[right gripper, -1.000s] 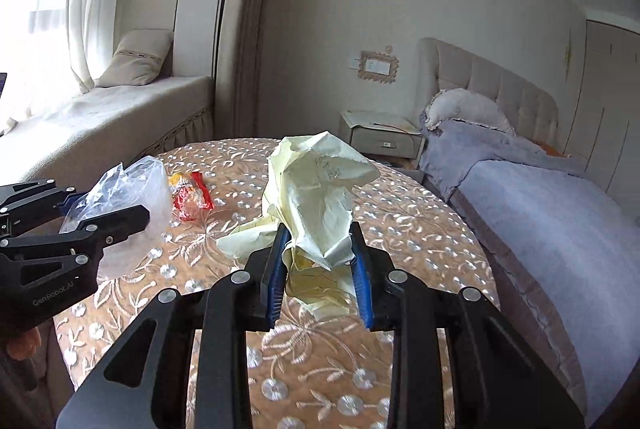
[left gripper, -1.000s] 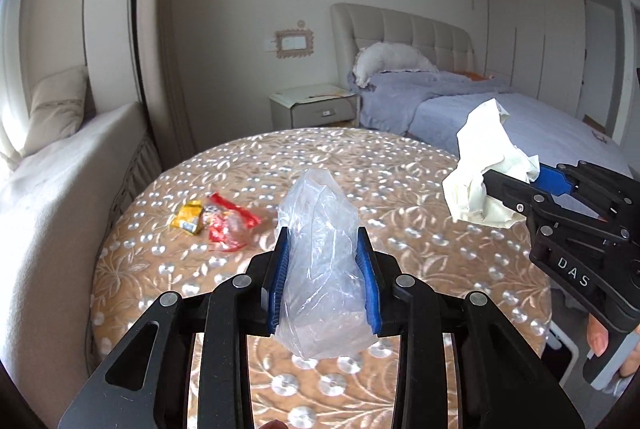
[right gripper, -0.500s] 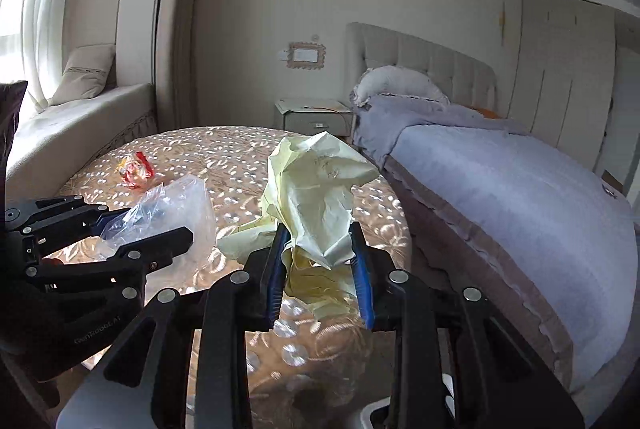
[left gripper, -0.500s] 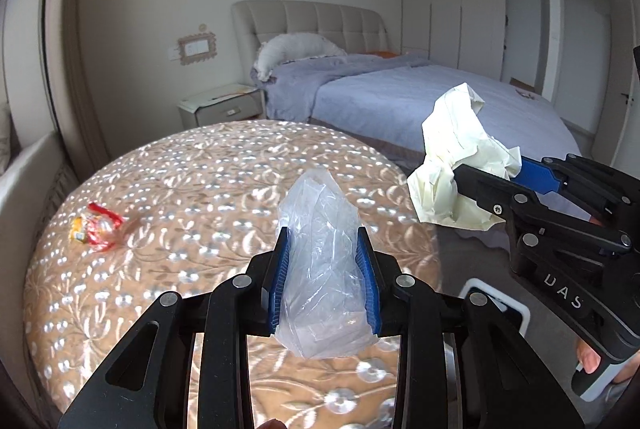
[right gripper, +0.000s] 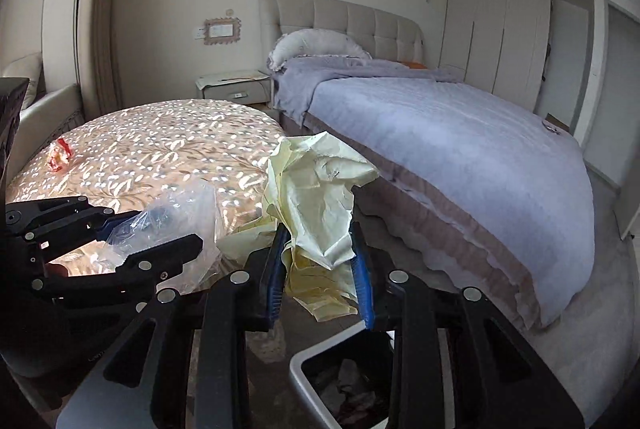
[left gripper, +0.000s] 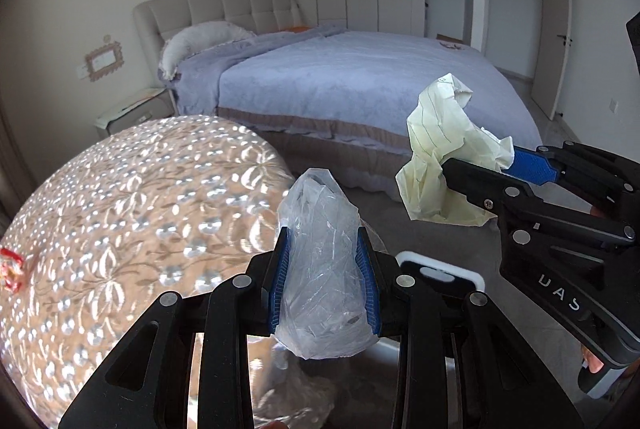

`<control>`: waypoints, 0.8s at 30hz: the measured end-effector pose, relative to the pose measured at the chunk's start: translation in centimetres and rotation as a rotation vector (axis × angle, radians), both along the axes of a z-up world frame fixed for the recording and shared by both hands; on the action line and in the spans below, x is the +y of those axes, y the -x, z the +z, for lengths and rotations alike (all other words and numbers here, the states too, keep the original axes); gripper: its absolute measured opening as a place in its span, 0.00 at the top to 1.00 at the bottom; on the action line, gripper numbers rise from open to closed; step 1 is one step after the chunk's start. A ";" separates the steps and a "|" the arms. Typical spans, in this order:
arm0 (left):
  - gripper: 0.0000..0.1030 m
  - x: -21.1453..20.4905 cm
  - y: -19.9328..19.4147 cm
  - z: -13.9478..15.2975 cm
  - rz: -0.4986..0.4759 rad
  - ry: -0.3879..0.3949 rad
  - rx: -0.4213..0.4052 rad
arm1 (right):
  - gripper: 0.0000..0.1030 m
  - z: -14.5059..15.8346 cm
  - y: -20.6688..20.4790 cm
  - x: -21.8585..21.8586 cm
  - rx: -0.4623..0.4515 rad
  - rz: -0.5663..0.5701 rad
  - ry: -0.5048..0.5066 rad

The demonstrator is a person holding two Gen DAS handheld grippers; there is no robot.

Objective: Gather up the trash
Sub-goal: 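Carry bag and paper over the white bin and open both tools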

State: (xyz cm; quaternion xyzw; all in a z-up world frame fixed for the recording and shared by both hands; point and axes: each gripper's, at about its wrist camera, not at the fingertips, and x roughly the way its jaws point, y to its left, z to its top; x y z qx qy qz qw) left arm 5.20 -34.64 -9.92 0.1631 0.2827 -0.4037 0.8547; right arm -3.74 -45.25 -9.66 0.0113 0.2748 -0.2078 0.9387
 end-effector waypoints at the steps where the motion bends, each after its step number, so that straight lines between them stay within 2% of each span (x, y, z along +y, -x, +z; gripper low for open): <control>1: 0.70 -0.8 0.1 -0.5 -0.023 -0.006 0.016 | 0.70 -0.4 0.2 -0.6 0.008 -0.013 -0.007; 8: 0.70 -6.5 1.3 -5.8 -0.195 -0.109 0.073 | 0.69 -5.3 1.5 -4.6 0.112 -0.115 -0.042; 14: 0.70 -10.9 1.7 -10.5 -0.320 -0.188 0.170 | 0.69 -9.5 2.0 -9.3 0.181 -0.172 -0.204; 18: 0.70 -13.3 1.6 -13.0 -0.383 -0.237 0.222 | 0.69 -12.1 1.6 -11.7 0.229 -0.193 -0.276; 24: 0.70 -15.4 0.2 -16.4 -0.416 -0.296 0.315 | 0.69 -15.9 1.0 -14.8 0.290 -0.221 -0.417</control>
